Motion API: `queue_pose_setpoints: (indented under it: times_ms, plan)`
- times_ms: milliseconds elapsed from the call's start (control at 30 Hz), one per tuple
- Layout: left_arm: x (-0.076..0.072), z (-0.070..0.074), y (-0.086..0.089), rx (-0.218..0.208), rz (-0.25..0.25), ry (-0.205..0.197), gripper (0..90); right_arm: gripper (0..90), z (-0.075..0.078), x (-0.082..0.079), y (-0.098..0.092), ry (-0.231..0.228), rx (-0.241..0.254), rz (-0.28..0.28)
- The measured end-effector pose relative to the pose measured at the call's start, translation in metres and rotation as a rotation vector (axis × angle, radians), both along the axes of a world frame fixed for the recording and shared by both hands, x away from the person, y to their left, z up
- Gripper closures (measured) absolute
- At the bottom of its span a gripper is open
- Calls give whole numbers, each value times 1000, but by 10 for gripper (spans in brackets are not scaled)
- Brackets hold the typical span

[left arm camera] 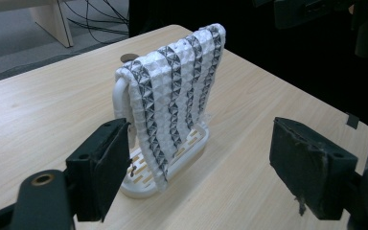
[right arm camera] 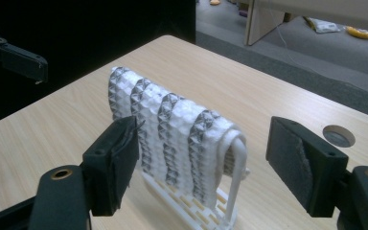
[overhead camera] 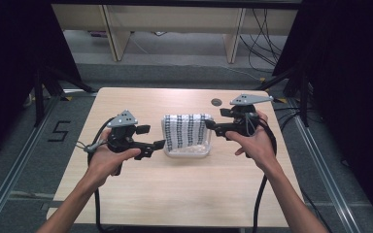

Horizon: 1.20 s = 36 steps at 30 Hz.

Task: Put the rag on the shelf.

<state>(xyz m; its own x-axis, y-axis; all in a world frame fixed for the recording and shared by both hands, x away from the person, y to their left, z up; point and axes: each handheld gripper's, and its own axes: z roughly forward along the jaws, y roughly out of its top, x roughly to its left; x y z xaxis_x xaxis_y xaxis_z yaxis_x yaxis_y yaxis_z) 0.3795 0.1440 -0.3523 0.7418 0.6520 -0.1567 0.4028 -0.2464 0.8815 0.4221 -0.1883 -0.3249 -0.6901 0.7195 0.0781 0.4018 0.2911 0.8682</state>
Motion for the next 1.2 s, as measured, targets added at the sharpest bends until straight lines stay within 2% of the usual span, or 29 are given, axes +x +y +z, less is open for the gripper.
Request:
queue_pose_setpoints:
  times_ms: [33,67,167,200,233,267,300,333,400,433,467,500,667,700,733,767,833,900,967,1067,1100,1133,1200]
  plan:
    - [-1,-1,0,-8,3,-5,212,282,0,-2,0,27,8,0]
    - [-2,-2,1,-12,-1,-1,212,282,0,-2,-1,15,-1,11]
    - [-5,-5,1,-6,-7,-1,212,282,-1,-6,-1,21,5,7]
    - [-6,-6,2,-10,-10,0,212,282,-2,-6,0,4,7,6]
    - [-8,-7,2,-12,-2,-4,212,282,-2,-8,-1,21,5,14]
    - [-9,-7,3,-12,-10,-2,212,282,-3,-8,-1,19,3,13]
    - [-10,-7,3,-6,-6,-4,212,282,-4,-8,-2,2,2,32]
    - [-11,-8,4,-13,-7,-8,211,282,-4,-11,-1,41,16,11]
    - [-14,-9,6,-16,-7,-8,208,282,-6,-11,-3,10,-1,23]
    - [-15,-10,6,-19,-6,-7,208,282,-7,-12,-3,25,7,15]
    - [-16,-12,7,-14,-7,-7,208,281,-8,-12,-4,9,4,20]
    - [-17,-13,7,-17,-10,-7,208,280,-9,-14,-4,30,4,15]
    - [-23,-20,7,-9,-12,-2,208,280,-14,-16,-6,25,13,6]
    - [-23,-22,7,-11,-19,-2,208,280,-15,-15,-6,20,16,26]
    - [-25,-24,7,0,-12,-2,208,280,-16,-17,-6,33,24,15]
    - [-25,-25,8,0,-12,-4,208,280,-16,-17,-7,27,22,29]
    - [-26,-30,8,-12,-14,-2,208,279,-16,-20,-7,45,22,16]
    - [-28,-32,8,-10,-16,3,208,279,-18,-21,-7,31,30,28]
    - [-29,-34,8,-8,-15,3,208,278,-18,-23,-8,41,27,17]
    - [-31,-38,9,4,-12,-6,208,269,-21,-25,-8,20,28,29]
    - [-32,-39,9,7,-9,-2,208,262,-21,-27,-8,44,26,21]
    - [-32,-41,9,0,-15,-4,207,261,-23,-26,-8,16,18,26]
    - [-33,-43,9,3,-11,-3,207,249,-26,-29,-8,46,26,26]
